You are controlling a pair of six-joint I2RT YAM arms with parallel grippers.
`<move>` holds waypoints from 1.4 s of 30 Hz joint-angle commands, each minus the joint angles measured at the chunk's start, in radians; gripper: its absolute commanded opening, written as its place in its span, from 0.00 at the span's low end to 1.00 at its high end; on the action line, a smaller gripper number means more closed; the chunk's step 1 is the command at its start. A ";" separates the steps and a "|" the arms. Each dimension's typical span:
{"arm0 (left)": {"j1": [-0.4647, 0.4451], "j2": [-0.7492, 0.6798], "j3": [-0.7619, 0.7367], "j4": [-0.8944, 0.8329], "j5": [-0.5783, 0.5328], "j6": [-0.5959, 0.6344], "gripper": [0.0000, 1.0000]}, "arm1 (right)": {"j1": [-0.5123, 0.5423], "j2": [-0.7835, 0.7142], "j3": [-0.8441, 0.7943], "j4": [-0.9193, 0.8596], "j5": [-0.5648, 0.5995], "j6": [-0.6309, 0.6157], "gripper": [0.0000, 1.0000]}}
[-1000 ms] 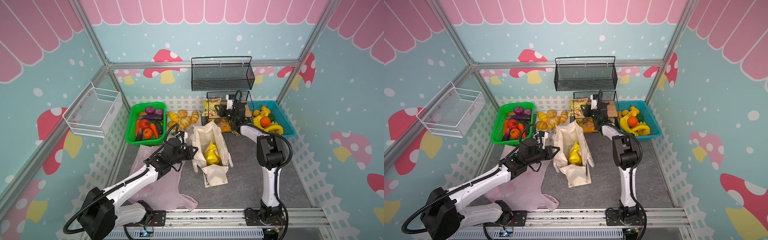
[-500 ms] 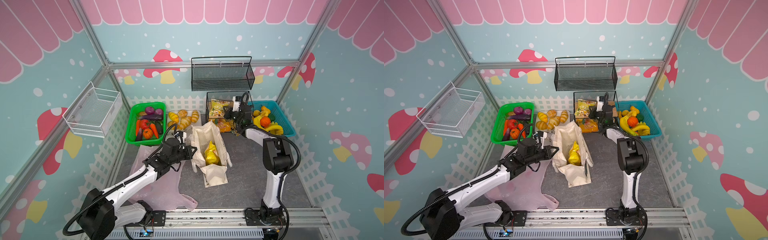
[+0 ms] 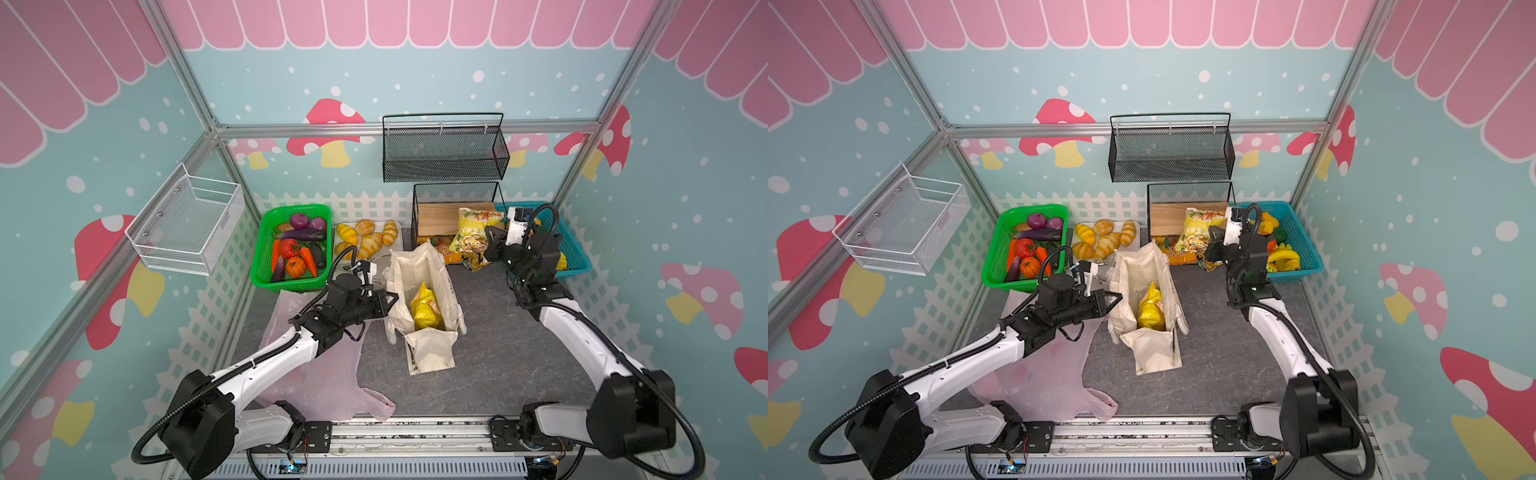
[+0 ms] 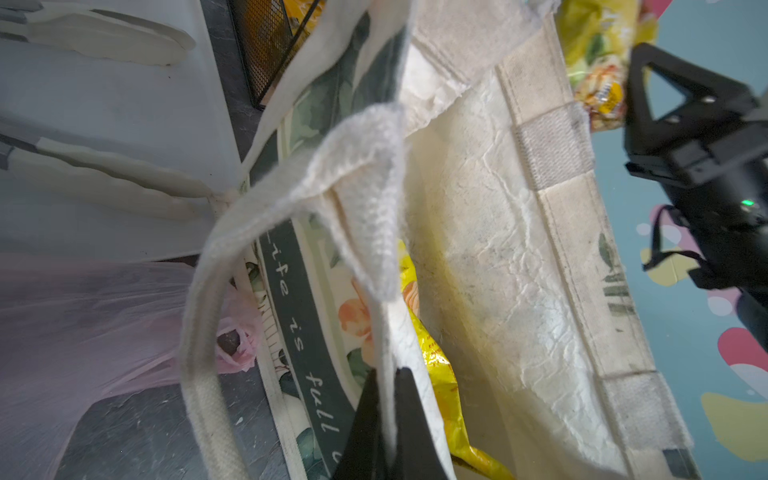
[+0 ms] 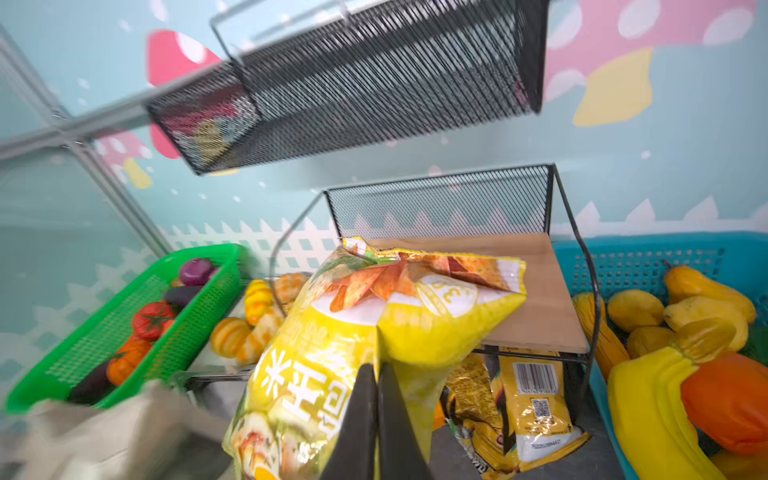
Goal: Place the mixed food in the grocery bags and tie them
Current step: 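Carry the snack bag to the tote and release it inside with the right gripper, then move the right gripper to the tote's rim nearest it while the left gripper holds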
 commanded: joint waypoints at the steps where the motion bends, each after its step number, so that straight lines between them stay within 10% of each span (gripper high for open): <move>1: -0.001 0.028 0.034 0.038 0.017 -0.021 0.00 | 0.130 -0.090 0.041 -0.192 0.040 -0.129 0.00; 13: -0.022 0.026 0.052 0.069 -0.003 -0.045 0.00 | 0.597 0.020 0.206 -0.678 0.583 -0.314 0.02; 16: -0.023 0.029 0.061 0.068 -0.004 -0.044 0.00 | 0.662 0.050 0.209 -0.729 0.593 -0.322 0.10; 22: -0.023 0.027 0.067 0.052 -0.010 -0.031 0.00 | 0.668 -0.043 0.197 -0.741 0.552 -0.319 0.62; 27: -0.022 0.031 0.063 0.053 -0.016 -0.025 0.00 | 0.566 -0.124 0.140 -0.673 0.431 -0.279 0.68; 38: -0.028 0.020 0.075 0.038 0.002 -0.019 0.00 | 0.419 -0.043 0.029 -0.558 0.328 -0.193 0.53; 42: -0.054 0.018 0.107 0.013 0.008 -0.002 0.00 | 0.400 -0.036 0.047 -0.609 0.381 -0.198 0.14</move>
